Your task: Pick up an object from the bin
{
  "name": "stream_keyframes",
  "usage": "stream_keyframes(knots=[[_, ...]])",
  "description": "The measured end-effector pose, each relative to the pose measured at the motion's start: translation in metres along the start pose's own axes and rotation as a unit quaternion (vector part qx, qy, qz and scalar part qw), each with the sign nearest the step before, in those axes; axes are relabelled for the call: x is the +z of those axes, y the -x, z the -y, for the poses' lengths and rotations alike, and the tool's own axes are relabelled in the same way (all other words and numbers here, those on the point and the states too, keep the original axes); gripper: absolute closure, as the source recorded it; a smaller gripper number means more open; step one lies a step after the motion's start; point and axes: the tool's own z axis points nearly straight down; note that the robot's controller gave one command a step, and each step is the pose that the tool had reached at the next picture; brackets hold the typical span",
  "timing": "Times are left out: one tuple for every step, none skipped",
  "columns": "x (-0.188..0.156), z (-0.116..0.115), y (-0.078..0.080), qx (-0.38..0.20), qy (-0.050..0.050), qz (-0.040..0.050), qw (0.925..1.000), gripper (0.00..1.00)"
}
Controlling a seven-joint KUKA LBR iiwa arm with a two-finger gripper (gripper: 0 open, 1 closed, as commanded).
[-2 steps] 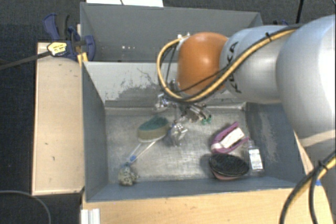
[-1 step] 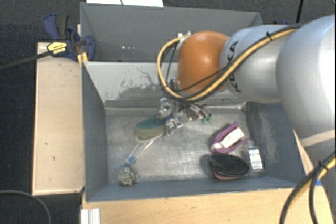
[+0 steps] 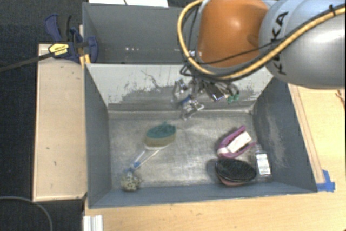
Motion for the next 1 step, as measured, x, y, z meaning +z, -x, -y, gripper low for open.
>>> stream_keyframes(knots=[[-0.0511,-0.0325,-0.0335,0.006,0.001,-0.002,1.0,1.0]])
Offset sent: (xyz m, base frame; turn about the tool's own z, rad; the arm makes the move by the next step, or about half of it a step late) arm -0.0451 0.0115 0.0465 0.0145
